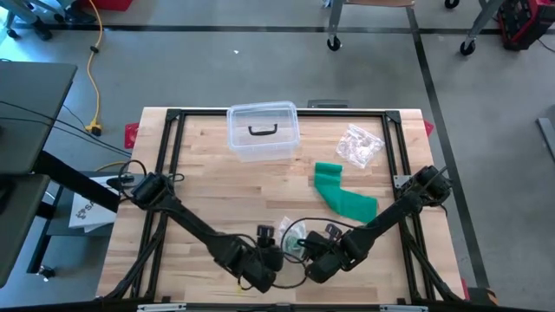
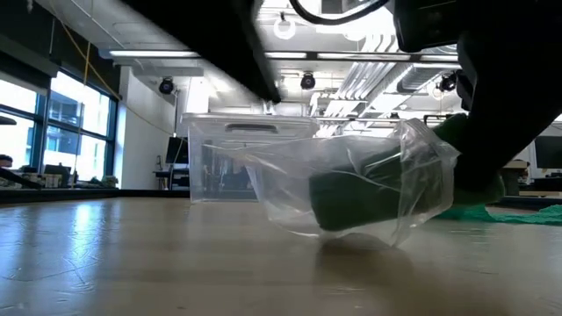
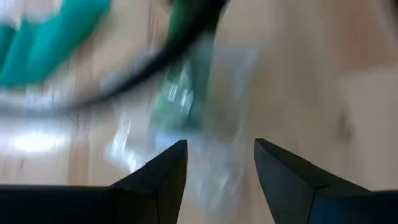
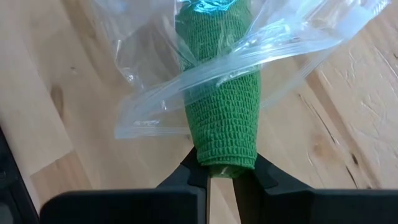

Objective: Roll bandage
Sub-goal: Put the green bandage into the zip bag

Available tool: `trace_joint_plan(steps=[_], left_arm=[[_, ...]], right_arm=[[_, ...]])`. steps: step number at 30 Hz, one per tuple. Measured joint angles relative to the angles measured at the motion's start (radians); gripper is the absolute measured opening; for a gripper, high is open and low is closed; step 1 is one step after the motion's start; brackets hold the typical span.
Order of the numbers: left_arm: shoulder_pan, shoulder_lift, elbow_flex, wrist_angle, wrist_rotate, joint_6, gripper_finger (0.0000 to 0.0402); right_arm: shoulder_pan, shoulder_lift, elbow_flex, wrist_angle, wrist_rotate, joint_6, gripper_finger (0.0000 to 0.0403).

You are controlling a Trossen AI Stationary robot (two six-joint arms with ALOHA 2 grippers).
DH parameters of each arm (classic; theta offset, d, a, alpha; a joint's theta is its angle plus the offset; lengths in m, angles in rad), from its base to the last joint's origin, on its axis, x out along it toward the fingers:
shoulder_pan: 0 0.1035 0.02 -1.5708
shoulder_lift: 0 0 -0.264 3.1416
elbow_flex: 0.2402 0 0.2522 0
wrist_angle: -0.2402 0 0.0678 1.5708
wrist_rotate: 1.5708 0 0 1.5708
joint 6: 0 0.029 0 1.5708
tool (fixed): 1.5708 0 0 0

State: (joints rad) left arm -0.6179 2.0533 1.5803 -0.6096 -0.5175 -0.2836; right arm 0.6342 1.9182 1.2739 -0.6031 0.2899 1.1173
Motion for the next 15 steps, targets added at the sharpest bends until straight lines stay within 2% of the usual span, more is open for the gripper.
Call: trace_joint_plan(steps=[3, 7, 13, 15], left_arm=[[-0.004, 0.014, 0.002, 0.167, -0.017, 0.099, 0.0185], [-0.015, 0.065, 0.001, 0.289, -0.062, 0.217, 0.0186], [-0.040, 0.134, 0.000, 0.350, -0.287, 0.263, 0.0186], [-0.045, 0.149, 0.000, 0.349, -0.318, 0.263, 0.0186]], right_arm=[[0.000, 0.000, 0.000, 0.000, 0.007, 0.003, 0.0028], [-0.005, 0.000, 0.000, 0.001, 0.009, 0.008, 0.0028], [-0.030, -0.003, 0.000, 0.021, 0.010, 0.025, 0.0028], [-0.039, -0.010, 0.000, 0.028, 0.010, 0.009, 0.0028]])
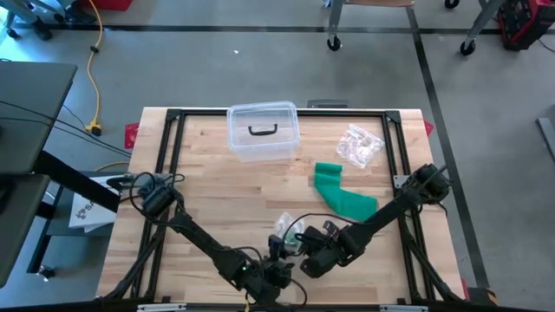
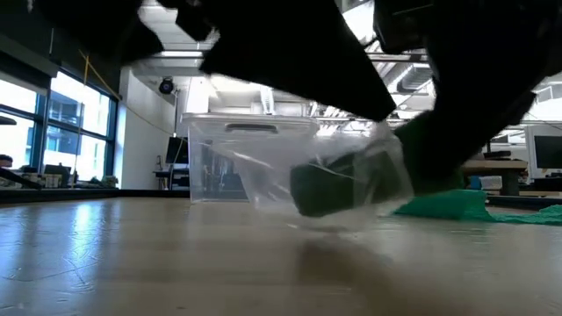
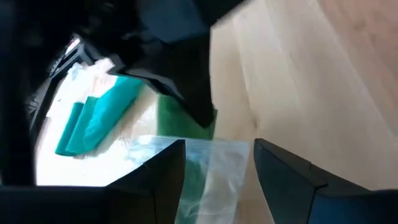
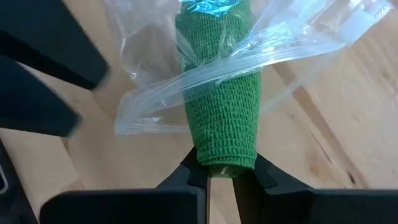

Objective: Roll bandage
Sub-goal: Put the green bandage into the zip bag

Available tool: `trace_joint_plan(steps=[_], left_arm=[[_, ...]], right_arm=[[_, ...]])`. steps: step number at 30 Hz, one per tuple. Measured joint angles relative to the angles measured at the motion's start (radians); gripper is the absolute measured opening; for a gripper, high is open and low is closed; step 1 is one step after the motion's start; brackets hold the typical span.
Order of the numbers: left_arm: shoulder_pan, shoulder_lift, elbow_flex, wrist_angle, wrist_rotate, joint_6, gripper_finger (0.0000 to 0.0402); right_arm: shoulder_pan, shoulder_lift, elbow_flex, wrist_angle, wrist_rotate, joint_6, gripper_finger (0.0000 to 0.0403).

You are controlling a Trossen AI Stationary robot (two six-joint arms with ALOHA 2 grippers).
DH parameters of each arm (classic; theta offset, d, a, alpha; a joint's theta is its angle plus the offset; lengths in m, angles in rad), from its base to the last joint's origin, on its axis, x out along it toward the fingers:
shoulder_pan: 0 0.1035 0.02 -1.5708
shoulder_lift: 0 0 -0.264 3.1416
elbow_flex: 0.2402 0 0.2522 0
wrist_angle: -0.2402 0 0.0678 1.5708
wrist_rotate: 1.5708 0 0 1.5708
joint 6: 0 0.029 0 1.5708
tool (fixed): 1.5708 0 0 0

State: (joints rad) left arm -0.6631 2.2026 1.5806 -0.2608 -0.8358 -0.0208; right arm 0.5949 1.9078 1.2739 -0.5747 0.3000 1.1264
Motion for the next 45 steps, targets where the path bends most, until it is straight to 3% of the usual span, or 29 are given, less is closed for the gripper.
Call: trace_joint_plan(steps=[3, 8, 14, 27, 33, 41, 45], left_arm=[[-0.006, 0.013, 0.000, -0.004, -0.011, -0.006, 0.0186], [-0.022, 0.027, 0.000, -0.031, -0.155, -0.028, 0.0186], [-0.013, 0.045, 0.000, -0.038, -0.216, -0.037, 0.0174], [-0.027, 0.044, -0.001, -0.048, -0.219, 0.009, 0.0005], [-0.040, 0.044, -0.001, 0.029, -0.141, 0.026, 0.0001], [-0.059, 0.032, 0.006, 0.137, -0.176, 0.122, 0.0000], [-0.061, 0.028, 0.010, 0.114, -0.169, 0.090, 0.0000]], right_arm=[[-0.015, -0.016, 0.000, 0.004, 0.000, -0.014, 0.0028], [-0.046, -0.032, 0.000, 0.038, -0.006, -0.053, 0.0028], [-0.066, -0.032, 0.000, 0.092, -0.039, -0.090, 0.0028], [-0.072, -0.033, 0.000, 0.114, -0.014, -0.107, 0.0028], [-0.071, -0.029, 0.000, 0.181, 0.093, -0.115, 0.0028], [-0.079, 0.017, 0.000, 0.262, 0.119, -0.141, 0.0030], [-0.079, 0.022, 0.000, 0.295, 0.134, -0.178, 0.0060]])
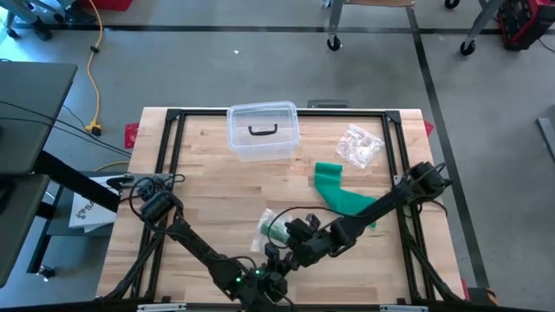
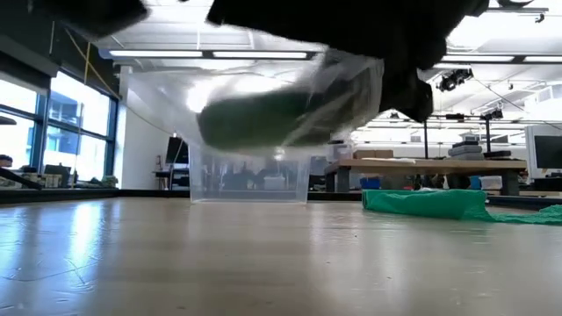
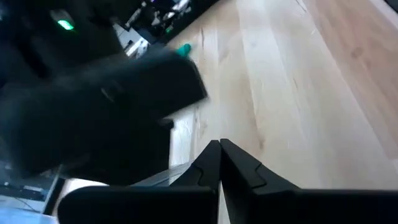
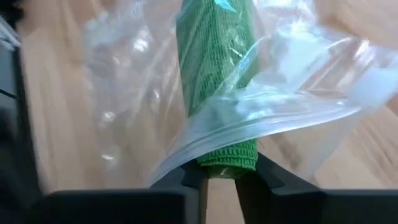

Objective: Roll bandage
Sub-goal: Put the green bandage into the zip bag

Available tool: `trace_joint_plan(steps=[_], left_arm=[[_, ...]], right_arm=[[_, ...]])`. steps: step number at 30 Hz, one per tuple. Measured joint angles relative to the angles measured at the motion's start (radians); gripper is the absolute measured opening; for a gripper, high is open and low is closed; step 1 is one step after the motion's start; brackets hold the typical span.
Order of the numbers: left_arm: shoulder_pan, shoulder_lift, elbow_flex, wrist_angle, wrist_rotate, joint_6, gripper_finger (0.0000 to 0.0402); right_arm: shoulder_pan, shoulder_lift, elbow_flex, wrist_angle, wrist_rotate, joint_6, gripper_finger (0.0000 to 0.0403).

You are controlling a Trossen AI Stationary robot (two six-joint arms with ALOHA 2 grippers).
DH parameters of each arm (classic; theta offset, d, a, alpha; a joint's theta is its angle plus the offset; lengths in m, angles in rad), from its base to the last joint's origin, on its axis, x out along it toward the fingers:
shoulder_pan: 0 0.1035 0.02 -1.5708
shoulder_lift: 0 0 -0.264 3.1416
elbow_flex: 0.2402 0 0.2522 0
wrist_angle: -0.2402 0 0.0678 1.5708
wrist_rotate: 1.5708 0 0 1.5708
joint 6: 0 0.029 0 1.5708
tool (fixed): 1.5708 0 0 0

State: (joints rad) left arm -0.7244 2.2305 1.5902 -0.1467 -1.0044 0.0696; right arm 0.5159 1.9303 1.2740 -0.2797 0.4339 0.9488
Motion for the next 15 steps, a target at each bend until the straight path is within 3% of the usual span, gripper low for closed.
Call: trace_joint_plan(steps=[5, 9, 15], left_arm=[[-0.008, 0.001, 0.000, -0.011, 0.001, -0.026, 0.0000], [-0.019, -0.006, 0.000, -0.085, 0.007, -0.151, 0.0000], [-0.041, -0.054, 0.000, -0.218, 0.030, -0.350, 0.0000]], right_arm=[[0.000, -0.007, 0.000, -0.007, -0.047, -0.091, 0.0153], [0.005, -0.048, 0.000, -0.051, -0.068, -0.163, 0.0226], [0.068, -0.142, 0.000, -0.165, -0.067, -0.316, 0.0251]])
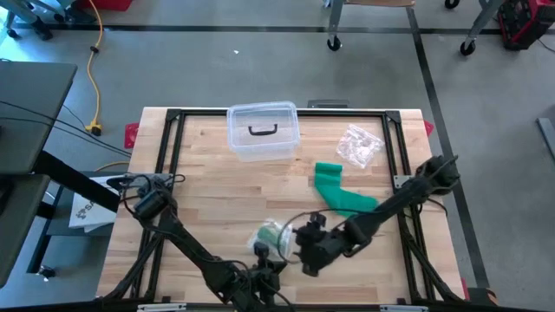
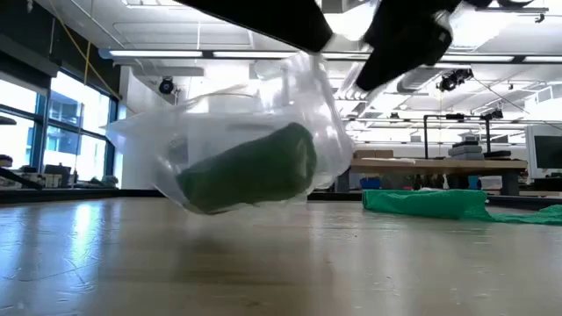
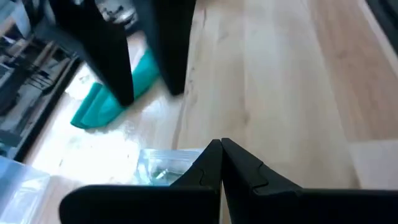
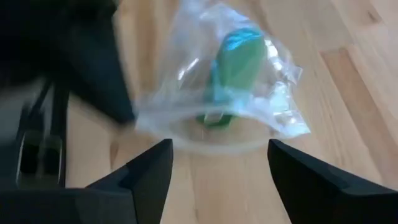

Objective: Roll bandage
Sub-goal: Put the green bandage into the zip bag, then close the zip bag

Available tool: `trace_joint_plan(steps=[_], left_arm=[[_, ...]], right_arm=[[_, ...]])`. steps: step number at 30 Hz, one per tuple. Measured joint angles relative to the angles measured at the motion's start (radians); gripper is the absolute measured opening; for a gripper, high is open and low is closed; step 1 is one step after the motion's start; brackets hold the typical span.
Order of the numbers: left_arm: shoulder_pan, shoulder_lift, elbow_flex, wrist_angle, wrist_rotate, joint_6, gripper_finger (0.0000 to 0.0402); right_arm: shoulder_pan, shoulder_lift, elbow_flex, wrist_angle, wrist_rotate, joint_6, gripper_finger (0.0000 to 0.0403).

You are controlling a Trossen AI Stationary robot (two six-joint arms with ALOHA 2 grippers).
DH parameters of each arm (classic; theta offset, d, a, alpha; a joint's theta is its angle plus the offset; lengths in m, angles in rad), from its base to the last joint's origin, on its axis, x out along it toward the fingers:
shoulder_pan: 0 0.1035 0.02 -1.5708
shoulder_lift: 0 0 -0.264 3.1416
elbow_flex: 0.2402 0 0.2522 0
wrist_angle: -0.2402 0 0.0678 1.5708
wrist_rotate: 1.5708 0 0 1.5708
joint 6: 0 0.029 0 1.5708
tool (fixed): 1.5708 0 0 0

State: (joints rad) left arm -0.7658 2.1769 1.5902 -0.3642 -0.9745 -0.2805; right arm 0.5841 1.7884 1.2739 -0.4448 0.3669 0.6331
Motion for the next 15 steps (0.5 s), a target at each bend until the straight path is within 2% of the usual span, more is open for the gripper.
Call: trace_joint_plan(steps=[4, 6, 8, 11, 13, 15], left_arm=[[-0.009, -0.031, 0.000, -0.014, 0.053, -0.001, 0.0000], [-0.010, -0.058, 0.000, -0.016, 0.072, 0.002, 0.0000], [-0.009, -0.093, 0.000, -0.014, 0.081, 0.016, 0.0000], [-0.008, -0.150, 0.000, -0.012, 0.088, 0.047, 0.0000], [-0.007, -0.186, 0.000, -0.011, 0.092, 0.067, 0.0000], [-0.006, -0.213, 0.000, -0.008, 0.094, 0.089, 0.0000]], right_arm=[[0.077, -0.019, 0.000, -0.003, 0.003, -0.249, 0.0252], [0.116, -0.014, -0.022, -0.004, 0.059, -0.317, 0.0252], [0.143, -0.014, -0.078, -0.022, 0.142, -0.277, 0.0252], [0.161, -0.011, -0.191, 0.000, 0.229, -0.126, 0.0252], [0.172, -0.010, -0.272, 0.132, 0.273, -0.056, 0.0252], [0.177, -0.010, -0.350, 0.356, 0.302, -0.062, 0.0252]])
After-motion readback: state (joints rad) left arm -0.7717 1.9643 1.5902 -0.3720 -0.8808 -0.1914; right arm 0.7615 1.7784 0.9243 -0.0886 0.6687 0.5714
